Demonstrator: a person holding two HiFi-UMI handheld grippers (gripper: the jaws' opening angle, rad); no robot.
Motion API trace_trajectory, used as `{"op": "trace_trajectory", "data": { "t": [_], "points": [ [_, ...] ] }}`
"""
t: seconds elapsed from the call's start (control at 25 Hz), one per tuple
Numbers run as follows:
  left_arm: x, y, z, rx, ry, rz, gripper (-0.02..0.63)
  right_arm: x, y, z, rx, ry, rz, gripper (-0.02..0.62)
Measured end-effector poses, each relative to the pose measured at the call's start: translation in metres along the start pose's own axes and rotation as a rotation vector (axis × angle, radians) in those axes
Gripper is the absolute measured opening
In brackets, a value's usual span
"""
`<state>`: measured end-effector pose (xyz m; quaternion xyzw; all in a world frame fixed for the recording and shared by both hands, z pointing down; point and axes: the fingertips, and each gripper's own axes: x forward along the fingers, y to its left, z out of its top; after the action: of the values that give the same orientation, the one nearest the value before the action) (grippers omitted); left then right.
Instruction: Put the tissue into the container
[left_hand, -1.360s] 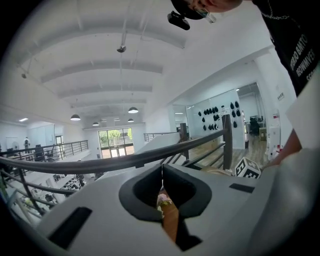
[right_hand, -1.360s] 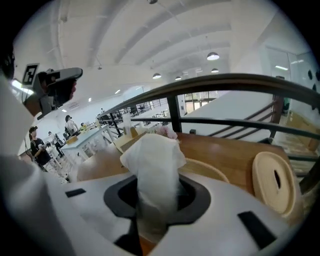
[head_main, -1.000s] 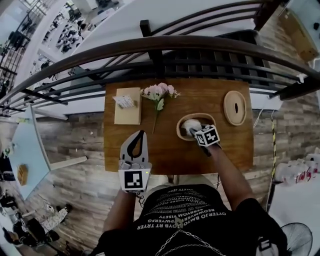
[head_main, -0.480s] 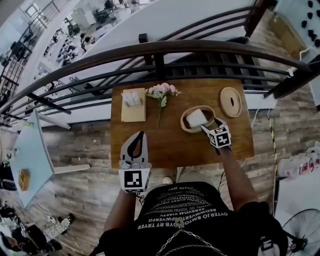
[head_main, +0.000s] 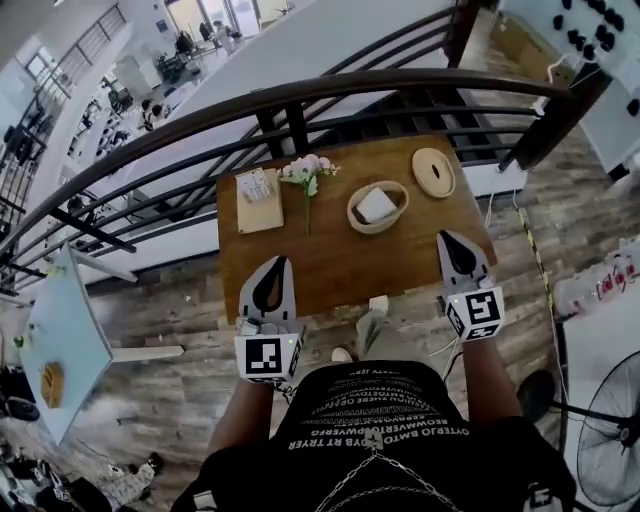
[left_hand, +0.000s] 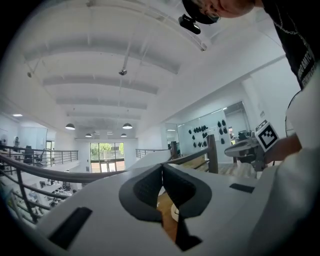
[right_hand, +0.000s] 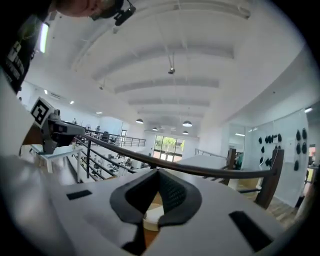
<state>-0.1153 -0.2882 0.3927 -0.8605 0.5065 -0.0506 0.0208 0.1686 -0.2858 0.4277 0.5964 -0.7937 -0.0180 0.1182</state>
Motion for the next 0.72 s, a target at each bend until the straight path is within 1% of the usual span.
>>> {"op": "trace_trajectory", "data": {
  "t": [0.12,0.36,0.56,0.72],
  "points": [
    [-0.011,-0.014,0.015,0.018,-0.041,-0.029,0.029,-0.034,0.003,0.027,-0.022,-0.036,-0.017,0.014],
    [-0.024,-0.035,0.023,0.025,-0.054,-0.053,0.029,-0.058,0.007,0.030,-0.023,-0.040,-0.017,0.014],
    [-0.041,-0.050,0.031,0.047,-0.046,-0.018,0.029,-0.069,0.002,0.033,-0.015,-0.051,0.018,0.014],
    [-0.052,-0.068,0.031,0.028,-0.041,0.023,0.029,-0.078,0.000,0.025,-0.004,-0.040,0.079,0.014]
  ]
}}
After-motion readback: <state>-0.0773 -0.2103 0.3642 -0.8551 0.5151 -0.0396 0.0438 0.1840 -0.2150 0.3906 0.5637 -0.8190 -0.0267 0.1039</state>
